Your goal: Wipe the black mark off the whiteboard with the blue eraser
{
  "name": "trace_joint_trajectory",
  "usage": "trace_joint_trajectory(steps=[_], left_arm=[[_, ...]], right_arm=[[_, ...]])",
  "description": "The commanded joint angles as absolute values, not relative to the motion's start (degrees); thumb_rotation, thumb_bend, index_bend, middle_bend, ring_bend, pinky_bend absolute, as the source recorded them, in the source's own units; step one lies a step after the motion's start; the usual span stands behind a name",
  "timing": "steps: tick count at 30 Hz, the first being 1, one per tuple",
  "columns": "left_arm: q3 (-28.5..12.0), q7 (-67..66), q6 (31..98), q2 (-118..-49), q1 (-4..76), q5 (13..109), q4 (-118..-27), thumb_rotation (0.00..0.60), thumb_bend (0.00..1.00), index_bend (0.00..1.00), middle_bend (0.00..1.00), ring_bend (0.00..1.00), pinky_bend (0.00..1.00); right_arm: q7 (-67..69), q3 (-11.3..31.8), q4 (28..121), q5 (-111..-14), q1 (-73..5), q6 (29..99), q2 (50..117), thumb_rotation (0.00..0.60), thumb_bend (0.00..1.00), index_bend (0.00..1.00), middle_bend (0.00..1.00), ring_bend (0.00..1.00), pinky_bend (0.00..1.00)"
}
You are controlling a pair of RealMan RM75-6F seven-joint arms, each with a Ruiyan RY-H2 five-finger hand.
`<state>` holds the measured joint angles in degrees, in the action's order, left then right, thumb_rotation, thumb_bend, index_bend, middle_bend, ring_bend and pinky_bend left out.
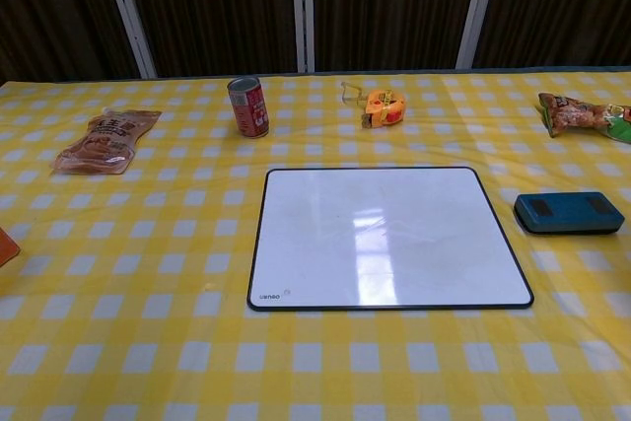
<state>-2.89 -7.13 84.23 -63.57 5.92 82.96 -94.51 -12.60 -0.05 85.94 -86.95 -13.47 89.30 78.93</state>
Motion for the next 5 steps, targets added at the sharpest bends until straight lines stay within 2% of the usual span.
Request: trace_joint_trajectory(steps=[1,5], left_arm=[[-2.7,-7.4,84.6,-63.8,5.7,83.4,-94.4,0.6,0.18,0.0,0.0,0.0,0.0],[-2.2,-7.7,84.6,-64.0,5.7,84.1,-94.3,0.6,0.18,0.0,0.0,0.0,0.0]], right_arm=[[-8.9,-2.6,85.1,-91.6,-10.1,93.7,77.6,0.6,0.14,0.0,0.0,0.0,0.0],[-8.1,-2.5,83.7,-92.5,-9.6,93.7,77.8,0.6,0.14,0.0,0.0,0.0,0.0]])
